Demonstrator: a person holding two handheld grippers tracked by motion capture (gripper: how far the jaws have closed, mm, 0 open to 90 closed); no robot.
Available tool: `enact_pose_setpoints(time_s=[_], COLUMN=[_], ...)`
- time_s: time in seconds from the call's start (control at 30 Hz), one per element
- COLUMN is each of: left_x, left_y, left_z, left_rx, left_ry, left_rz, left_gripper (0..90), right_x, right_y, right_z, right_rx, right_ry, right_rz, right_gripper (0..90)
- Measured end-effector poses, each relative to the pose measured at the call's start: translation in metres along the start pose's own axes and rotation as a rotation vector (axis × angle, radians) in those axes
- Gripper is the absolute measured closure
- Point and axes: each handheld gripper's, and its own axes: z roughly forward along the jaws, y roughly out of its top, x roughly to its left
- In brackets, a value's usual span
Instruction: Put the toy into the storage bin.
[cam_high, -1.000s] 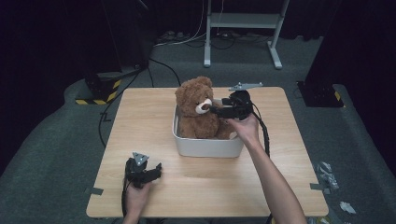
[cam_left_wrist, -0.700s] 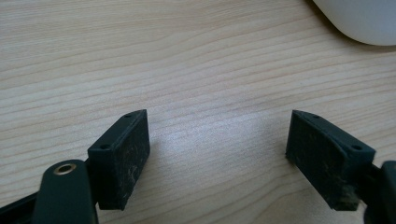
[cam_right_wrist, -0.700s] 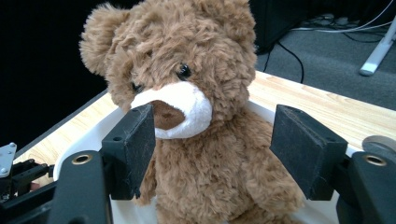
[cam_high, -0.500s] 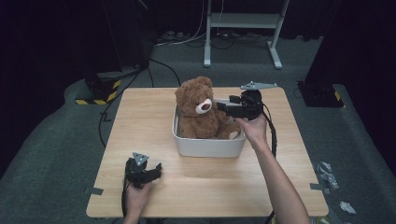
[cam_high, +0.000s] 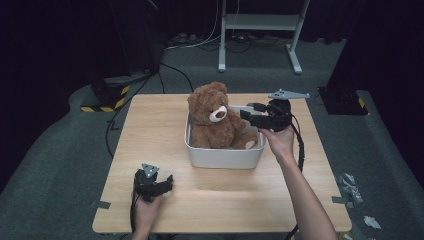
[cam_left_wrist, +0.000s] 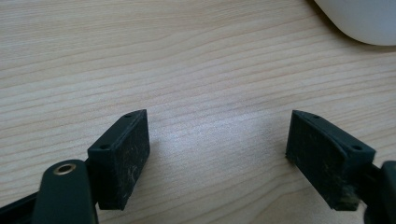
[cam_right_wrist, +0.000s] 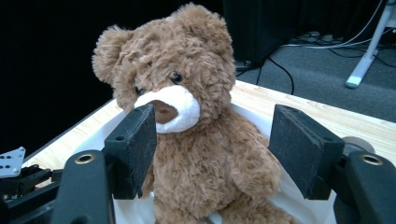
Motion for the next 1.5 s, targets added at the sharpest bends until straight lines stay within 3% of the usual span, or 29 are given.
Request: enact_pose_setpoints(time_s=[0.67,0.9,1.5], left_x=[0.0,0.0,-0.001], left_y=[0.0,0.0,0.0], left_z=[-0.001,-0.001,0.0], left_rx=[0.007,0.007,0.006], left_ry=[0.005,0.006,0.006], left_rz=[0.003,0.001,-0.013], left_gripper=[21.1,21.1,21.1], right_x=[-0.007,-0.012,-0.022], right_y=[-0.014,-0.017,-0.029], right_z=[-0.013,-0.029,-0.055], right_rx=[-0.028,-0.057,-0.07], right_ry=[0.014,0.0,-0.029], right_rz=[0.011,0.026,0.034], right_gripper=[33.2,33.2,33.2])
